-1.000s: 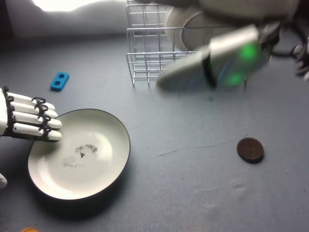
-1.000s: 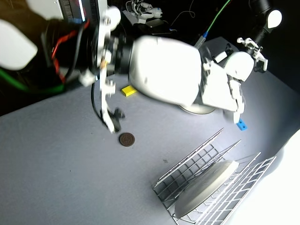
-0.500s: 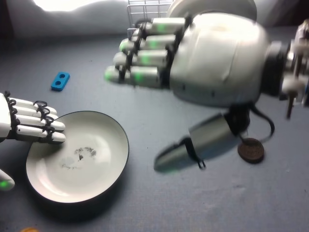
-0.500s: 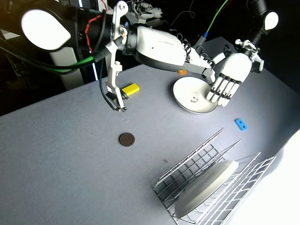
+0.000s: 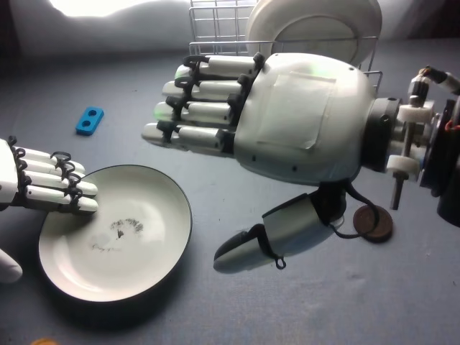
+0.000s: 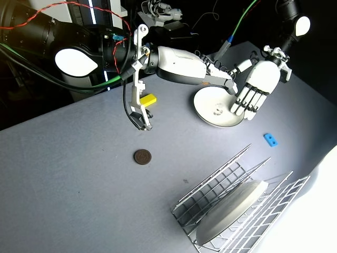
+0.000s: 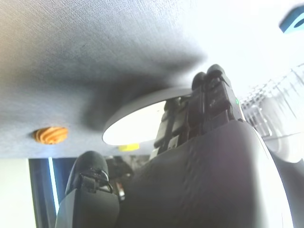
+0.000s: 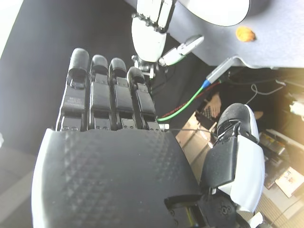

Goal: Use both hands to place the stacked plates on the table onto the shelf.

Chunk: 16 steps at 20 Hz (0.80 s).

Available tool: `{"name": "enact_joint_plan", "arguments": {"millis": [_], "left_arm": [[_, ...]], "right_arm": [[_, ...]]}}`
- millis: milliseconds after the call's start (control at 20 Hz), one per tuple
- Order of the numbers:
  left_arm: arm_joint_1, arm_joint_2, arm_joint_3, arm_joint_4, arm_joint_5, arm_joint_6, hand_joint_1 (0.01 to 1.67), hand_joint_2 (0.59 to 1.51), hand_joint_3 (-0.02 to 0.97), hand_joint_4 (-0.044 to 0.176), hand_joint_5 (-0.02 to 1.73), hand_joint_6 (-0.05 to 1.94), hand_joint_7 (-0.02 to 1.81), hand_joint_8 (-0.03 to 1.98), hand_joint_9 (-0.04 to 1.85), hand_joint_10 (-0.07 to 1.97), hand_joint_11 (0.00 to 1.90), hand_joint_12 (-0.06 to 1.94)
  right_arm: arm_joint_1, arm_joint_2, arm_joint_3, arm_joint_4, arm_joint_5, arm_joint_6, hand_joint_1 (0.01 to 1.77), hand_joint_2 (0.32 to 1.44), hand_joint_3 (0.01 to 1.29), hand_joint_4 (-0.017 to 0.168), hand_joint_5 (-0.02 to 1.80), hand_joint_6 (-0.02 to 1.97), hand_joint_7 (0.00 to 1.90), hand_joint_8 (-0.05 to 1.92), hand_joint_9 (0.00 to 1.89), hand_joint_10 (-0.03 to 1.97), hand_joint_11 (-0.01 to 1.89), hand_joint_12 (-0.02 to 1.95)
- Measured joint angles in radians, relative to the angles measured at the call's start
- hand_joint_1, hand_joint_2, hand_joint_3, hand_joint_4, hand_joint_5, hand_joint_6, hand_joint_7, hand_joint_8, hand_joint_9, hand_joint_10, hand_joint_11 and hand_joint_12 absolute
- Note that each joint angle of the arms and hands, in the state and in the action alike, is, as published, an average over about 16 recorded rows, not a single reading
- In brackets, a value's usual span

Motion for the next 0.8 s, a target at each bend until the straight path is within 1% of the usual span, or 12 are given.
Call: {"name": "enact_joint_plan", "arguments": {"millis": [250,500,650,800], "left_arm": [[-0.060,0.002,0.015,0.027,-0.025,0.012,0.02,1.130,0.021,-0.001,0.02,0.01,0.00,-0.01,0.02,0.02,0.01,0.00],[-0.113,0.005,0.028,0.048,-0.047,0.042,0.02,1.130,0.021,-0.001,0.02,0.01,0.01,0.00,0.02,0.02,0.01,0.00],[-0.125,0.007,0.034,0.050,-0.055,0.065,0.02,1.129,0.021,-0.001,0.02,0.01,0.01,0.00,0.02,0.01,0.01,0.00],[-0.121,0.008,0.037,0.048,-0.055,0.086,0.02,1.127,0.022,0.000,0.02,0.01,0.01,0.00,0.02,0.01,0.01,0.00]], "right_arm": [[-0.014,-0.015,0.003,0.021,0.001,-0.035,0.06,0.95,0.01,0.003,0.07,0.04,0.09,0.02,0.09,0.02,0.02,0.24],[-0.021,-0.020,0.003,0.022,-0.004,-0.045,0.07,0.98,0.01,0.003,0.04,0.04,0.04,0.02,0.04,0.02,0.02,0.09],[-0.024,-0.021,0.003,0.022,-0.006,-0.046,0.09,1.00,0.01,0.003,0.02,0.04,0.02,0.02,0.02,0.02,0.03,0.02],[-0.026,-0.020,0.003,0.022,-0.007,-0.047,0.11,1.01,0.01,0.003,0.02,0.04,0.02,0.02,0.02,0.02,0.03,0.05]]}}
